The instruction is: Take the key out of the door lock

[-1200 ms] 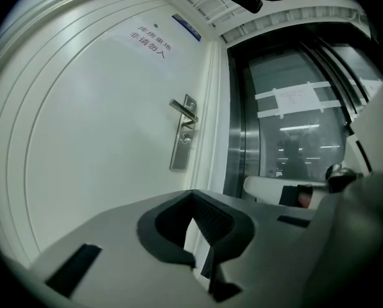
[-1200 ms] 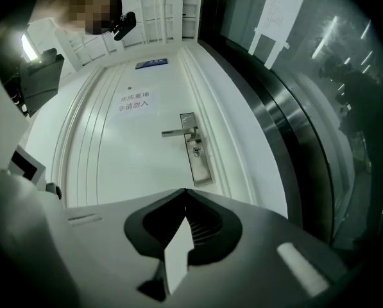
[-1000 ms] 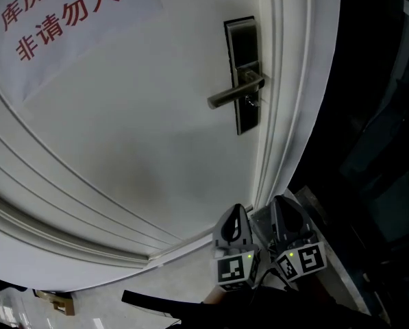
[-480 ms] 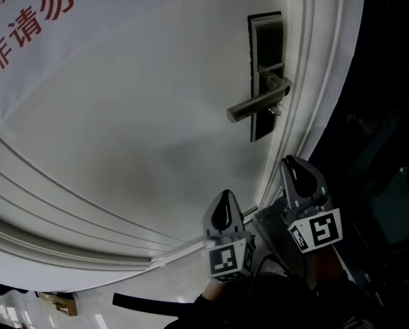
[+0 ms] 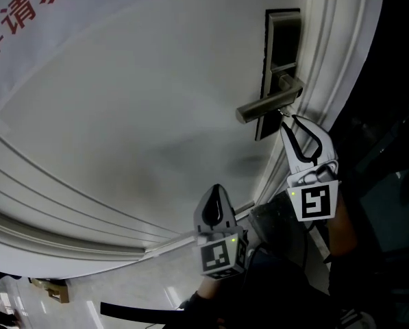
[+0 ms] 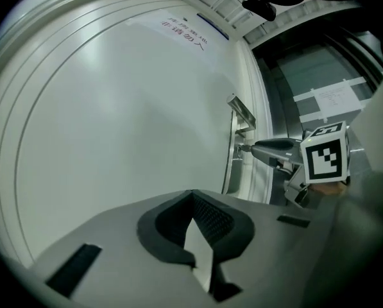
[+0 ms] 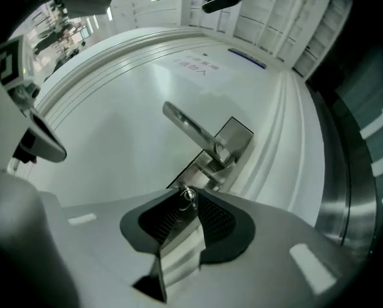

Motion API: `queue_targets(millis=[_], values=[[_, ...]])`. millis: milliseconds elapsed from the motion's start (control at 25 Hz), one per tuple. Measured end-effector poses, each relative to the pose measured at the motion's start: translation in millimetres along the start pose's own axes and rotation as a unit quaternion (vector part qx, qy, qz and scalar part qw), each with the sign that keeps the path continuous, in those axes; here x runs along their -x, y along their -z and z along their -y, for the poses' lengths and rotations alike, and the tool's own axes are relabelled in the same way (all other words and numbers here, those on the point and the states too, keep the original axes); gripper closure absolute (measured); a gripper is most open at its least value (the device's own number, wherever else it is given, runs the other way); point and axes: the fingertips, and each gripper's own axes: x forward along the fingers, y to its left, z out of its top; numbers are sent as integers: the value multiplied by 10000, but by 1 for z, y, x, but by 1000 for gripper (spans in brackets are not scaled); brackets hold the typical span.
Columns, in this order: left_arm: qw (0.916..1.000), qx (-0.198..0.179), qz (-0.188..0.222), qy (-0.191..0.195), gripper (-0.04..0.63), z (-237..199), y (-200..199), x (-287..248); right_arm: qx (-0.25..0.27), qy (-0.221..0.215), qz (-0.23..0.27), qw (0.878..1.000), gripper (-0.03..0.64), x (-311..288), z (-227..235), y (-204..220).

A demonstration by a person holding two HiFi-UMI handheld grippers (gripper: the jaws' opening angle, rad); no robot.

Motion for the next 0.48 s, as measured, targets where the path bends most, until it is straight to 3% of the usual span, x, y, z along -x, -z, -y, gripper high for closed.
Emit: queue_targets(millis=[200,480], values=[[9994,208,162,-237,595,-6,-16,2,443,-81,-110,9989,560,-14,6,3],[9997,39,131,-201,596,-8,-14,1,1261,-11,-223,9918,566,-27,3,5]])
